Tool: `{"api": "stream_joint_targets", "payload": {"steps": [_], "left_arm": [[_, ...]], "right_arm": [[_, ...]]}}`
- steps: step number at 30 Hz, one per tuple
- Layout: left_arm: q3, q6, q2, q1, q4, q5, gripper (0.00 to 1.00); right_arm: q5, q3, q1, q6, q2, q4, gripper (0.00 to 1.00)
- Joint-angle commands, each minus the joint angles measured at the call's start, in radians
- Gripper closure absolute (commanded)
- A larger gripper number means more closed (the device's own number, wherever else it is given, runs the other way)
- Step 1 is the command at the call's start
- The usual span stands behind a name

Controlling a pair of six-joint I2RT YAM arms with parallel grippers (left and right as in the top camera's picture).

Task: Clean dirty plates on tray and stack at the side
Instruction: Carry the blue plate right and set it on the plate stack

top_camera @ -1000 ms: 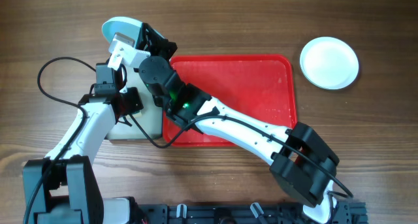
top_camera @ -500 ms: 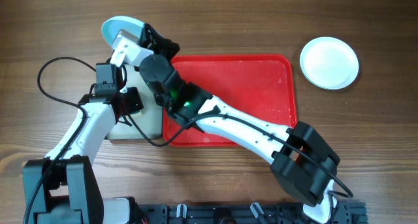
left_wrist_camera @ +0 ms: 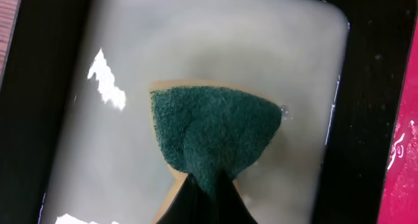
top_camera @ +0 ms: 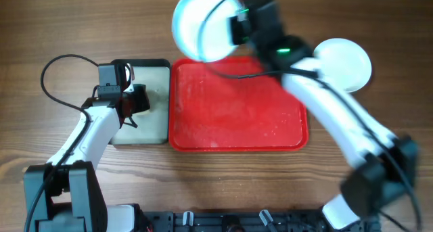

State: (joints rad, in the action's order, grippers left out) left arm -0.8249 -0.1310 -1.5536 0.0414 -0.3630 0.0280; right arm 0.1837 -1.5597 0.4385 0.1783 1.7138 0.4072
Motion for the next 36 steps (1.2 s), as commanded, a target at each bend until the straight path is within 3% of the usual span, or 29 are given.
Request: {"api": "stream_joint_targets", "payload": {"steps": [1, 7, 13, 22, 23, 24, 25, 27, 29, 32, 33, 34, 36], "left_arm": [[0.002, 0.026, 0.018, 0.0, 0.005, 0.024, 0.95], [0.002, 0.027, 0.018, 0.0, 0.024, 0.035, 0.94], [0.002, 0.026, 0.014, 0.0, 0.031, 0.035, 0.94], [0.003, 0.026, -0.025, 0.0, 0.046, 0.035, 0.89], [0.003, 0.026, -0.032, 0.0, 0.047, 0.035, 0.82], [0.003, 0.026, -0.033, 0.0, 0.046, 0.035, 0.63], [0.003, 0.026, -0.032, 0.0, 0.046, 0.035, 0.55], [0.003, 0.026, -0.031, 0.0, 0.047, 0.035, 0.48], [0.003, 0.021, -0.002, 0.0, 0.047, 0.035, 0.4], [0.003, 0.019, 0.05, 0.0, 0.079, 0.035, 0.34], [0.003, 0.019, 0.064, 0.0, 0.093, 0.035, 0.08], [0.003, 0.019, 0.077, 0.0, 0.106, 0.035, 0.0], [0.003, 0.019, 0.086, 0.0, 0.117, 0.035, 0.0]], "right_arm": [[-0.042, -0.004, -0.2, 0.035, -0.104, 0.089, 0.96], [-0.05, -0.002, -0.554, 0.141, -0.021, 0.291, 0.95], [-0.05, 0.004, -0.769, 0.144, 0.13, 0.354, 0.96], [-0.05, 0.011, -0.797, 0.135, 0.25, 0.378, 0.96], [-0.05, 0.01, -0.797, 0.123, 0.25, 0.378, 0.91], [-0.05, 0.01, -0.797, 0.08, 0.25, 0.377, 0.77], [-0.051, 0.008, -0.797, 0.045, 0.247, 0.381, 0.67], [-0.095, 0.005, -0.795, 0.006, 0.228, 0.383, 0.51], [-0.292, -0.027, -0.77, -0.077, 0.171, 0.383, 0.24], [-0.444, -0.051, -0.702, -0.135, 0.107, 0.382, 0.21], [-0.475, -0.051, -0.666, -0.144, 0.087, 0.382, 0.21], [-0.501, -0.051, -0.632, -0.152, 0.074, 0.38, 0.21], [-0.507, -0.051, -0.542, -0.151, 0.068, 0.37, 0.2]]}}
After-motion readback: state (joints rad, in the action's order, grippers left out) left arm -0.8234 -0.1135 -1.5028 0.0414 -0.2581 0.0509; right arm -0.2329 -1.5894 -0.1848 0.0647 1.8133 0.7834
